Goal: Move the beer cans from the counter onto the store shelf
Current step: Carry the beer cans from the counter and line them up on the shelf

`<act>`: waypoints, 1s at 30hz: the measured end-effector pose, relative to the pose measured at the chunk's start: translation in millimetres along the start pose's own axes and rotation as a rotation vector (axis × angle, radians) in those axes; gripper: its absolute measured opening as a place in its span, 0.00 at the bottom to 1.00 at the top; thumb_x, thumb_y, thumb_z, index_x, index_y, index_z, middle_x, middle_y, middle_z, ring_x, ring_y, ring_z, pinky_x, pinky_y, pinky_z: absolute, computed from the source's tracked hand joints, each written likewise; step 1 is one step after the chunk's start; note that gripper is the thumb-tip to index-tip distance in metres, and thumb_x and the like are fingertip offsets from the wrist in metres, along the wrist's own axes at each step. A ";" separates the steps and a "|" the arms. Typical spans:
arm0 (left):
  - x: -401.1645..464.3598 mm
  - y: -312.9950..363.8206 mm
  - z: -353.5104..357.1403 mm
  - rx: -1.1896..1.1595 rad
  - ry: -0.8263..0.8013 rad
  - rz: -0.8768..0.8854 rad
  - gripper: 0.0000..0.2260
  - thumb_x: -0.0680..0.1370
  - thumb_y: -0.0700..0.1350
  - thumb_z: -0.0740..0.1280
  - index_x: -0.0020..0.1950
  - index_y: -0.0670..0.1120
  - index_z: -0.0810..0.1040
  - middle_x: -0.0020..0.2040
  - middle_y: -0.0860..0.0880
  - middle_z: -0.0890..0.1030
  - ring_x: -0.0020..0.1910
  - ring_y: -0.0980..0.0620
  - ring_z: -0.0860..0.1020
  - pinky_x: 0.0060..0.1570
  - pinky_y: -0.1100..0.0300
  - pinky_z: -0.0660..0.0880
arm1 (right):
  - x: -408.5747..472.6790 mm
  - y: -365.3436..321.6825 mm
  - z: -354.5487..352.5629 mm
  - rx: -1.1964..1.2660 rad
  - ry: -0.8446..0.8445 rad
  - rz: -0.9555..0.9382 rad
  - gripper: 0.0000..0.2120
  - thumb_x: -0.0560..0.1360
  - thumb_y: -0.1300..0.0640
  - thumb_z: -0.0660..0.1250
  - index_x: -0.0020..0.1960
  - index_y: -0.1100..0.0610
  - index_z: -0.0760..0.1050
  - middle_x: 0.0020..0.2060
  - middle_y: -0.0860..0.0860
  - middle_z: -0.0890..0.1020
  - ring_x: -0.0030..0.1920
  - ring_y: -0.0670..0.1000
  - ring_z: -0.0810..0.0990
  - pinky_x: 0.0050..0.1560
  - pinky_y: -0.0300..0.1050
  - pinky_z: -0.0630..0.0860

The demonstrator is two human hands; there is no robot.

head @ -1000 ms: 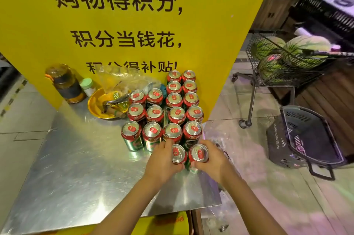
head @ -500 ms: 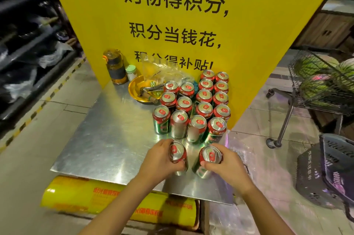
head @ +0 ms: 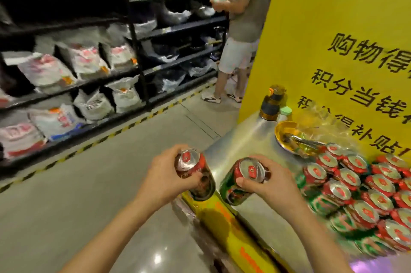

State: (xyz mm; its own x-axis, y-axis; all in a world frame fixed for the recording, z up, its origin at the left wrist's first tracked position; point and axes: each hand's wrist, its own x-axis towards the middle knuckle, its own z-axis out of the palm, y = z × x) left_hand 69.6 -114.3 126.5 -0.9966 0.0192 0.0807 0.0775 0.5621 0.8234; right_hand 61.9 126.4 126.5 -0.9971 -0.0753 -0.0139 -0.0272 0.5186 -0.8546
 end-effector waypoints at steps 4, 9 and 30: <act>2.2 -46.8 -96.3 -0.164 0.165 -0.121 0.21 0.64 0.48 0.77 0.47 0.62 0.70 0.45 0.61 0.77 0.43 0.63 0.77 0.37 0.73 0.72 | 45.9 -63.2 81.4 0.047 -0.141 -0.080 0.21 0.61 0.54 0.79 0.52 0.46 0.78 0.43 0.43 0.83 0.43 0.37 0.80 0.38 0.28 0.74; 13.4 -110.4 -202.9 -0.248 0.310 -0.210 0.22 0.67 0.42 0.76 0.55 0.58 0.73 0.48 0.59 0.78 0.46 0.63 0.78 0.40 0.68 0.75 | 103.3 -140.3 181.6 0.066 -0.238 -0.141 0.18 0.63 0.54 0.78 0.47 0.41 0.75 0.42 0.38 0.81 0.41 0.35 0.79 0.33 0.23 0.71; 246.4 -323.2 -533.9 -0.167 0.670 -0.280 0.20 0.67 0.44 0.75 0.49 0.63 0.72 0.47 0.61 0.79 0.47 0.63 0.78 0.41 0.68 0.76 | 458.5 -383.2 520.4 0.004 -0.481 -0.420 0.18 0.63 0.50 0.77 0.51 0.44 0.77 0.43 0.42 0.83 0.42 0.37 0.80 0.39 0.34 0.75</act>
State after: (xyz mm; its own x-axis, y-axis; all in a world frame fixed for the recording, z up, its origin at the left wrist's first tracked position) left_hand -185.3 -732.7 180.1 -0.7522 -0.6447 0.1363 -0.1199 0.3373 0.9337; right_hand -347.7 -550.0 177.4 -0.7581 -0.6457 0.0920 -0.4075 0.3588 -0.8398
